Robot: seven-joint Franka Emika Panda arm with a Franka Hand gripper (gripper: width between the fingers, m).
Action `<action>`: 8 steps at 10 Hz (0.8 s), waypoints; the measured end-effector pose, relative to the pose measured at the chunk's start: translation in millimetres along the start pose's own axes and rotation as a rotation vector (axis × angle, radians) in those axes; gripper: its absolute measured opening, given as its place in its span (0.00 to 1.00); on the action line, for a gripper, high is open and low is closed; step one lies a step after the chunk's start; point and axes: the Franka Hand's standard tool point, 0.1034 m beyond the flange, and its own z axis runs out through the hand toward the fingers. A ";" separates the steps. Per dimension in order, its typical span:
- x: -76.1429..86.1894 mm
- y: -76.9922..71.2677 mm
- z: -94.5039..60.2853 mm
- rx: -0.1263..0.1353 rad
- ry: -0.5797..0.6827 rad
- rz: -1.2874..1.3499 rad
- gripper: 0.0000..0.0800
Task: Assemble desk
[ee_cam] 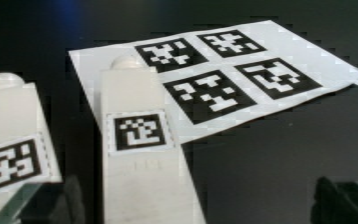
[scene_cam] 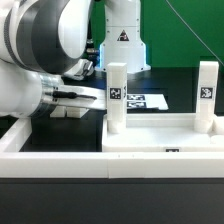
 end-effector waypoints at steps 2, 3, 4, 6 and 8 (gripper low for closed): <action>-5.5 5.8 8.5 0.000 0.016 0.000 0.81; -11.8 10.0 14.7 0.013 0.013 0.002 0.81; -18.3 11.1 20.8 0.023 0.007 0.004 0.81; -17.3 8.3 25.5 0.021 0.004 0.004 0.81; -16.9 8.9 25.8 0.023 0.003 0.005 0.81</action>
Offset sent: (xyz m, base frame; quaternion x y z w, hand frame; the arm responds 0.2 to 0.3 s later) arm -0.0416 0.0063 0.0177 0.0154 -0.0018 0.0026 0.9999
